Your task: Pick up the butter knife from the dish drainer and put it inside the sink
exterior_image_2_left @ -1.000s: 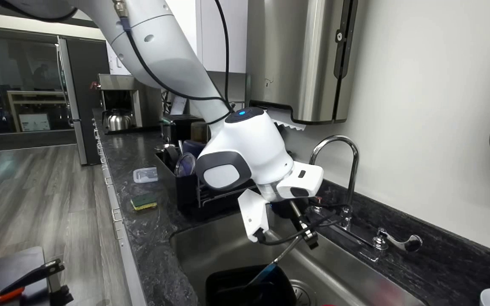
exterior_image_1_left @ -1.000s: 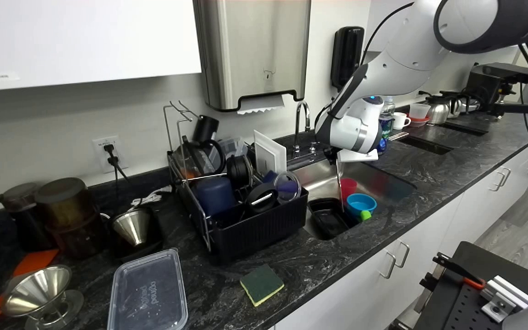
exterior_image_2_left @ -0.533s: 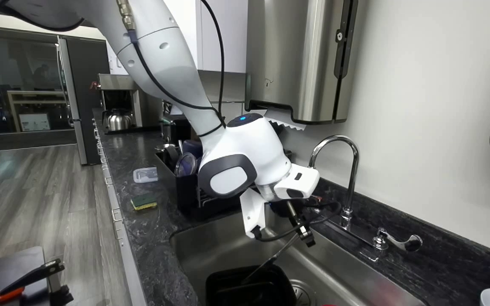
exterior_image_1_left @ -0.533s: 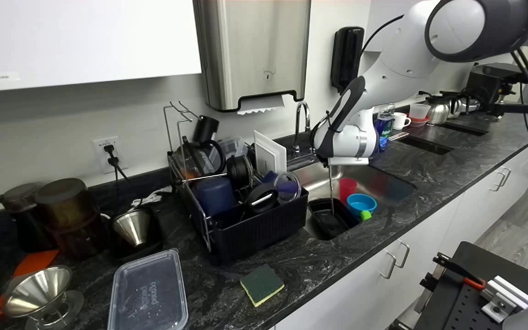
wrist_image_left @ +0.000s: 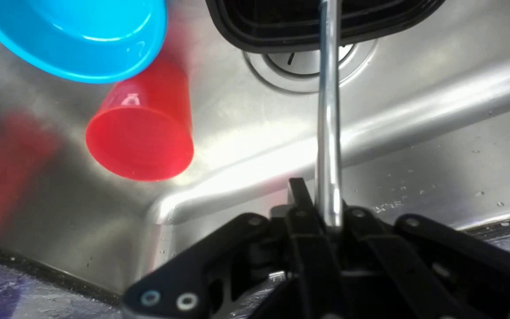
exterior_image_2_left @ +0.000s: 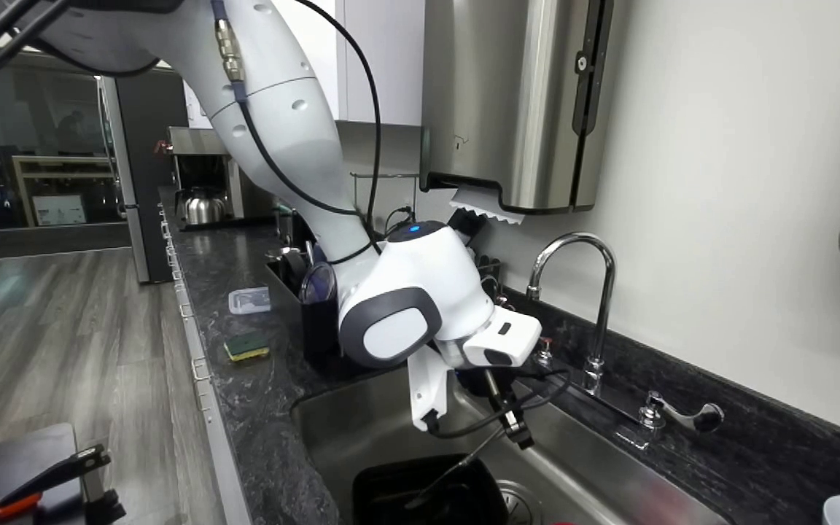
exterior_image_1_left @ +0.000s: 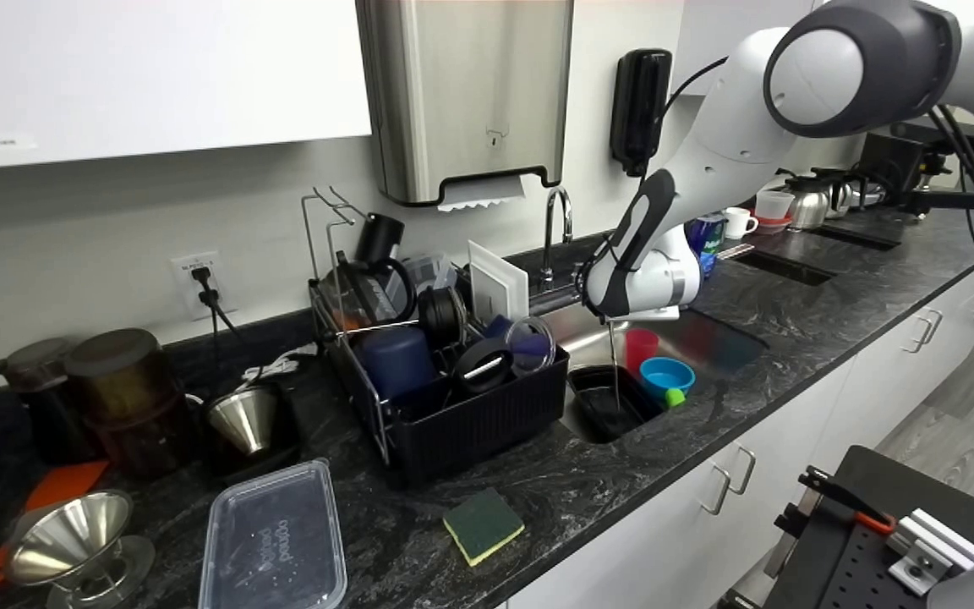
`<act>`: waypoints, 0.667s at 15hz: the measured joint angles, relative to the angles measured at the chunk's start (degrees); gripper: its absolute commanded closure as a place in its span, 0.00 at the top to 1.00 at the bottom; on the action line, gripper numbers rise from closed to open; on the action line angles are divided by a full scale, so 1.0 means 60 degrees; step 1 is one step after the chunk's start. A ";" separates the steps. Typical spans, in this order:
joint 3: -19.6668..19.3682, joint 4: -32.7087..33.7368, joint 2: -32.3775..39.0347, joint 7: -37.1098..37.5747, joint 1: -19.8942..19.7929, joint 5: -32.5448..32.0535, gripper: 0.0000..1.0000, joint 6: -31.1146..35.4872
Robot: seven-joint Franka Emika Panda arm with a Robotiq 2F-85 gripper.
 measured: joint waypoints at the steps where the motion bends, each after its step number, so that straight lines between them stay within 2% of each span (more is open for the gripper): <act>1: -0.0049 0.0000 0.0038 0.0064 0.0019 -0.0054 0.02 0.0000; 10: -0.0382 0.0017 0.0491 0.0278 0.0120 -0.0113 0.02 -0.0009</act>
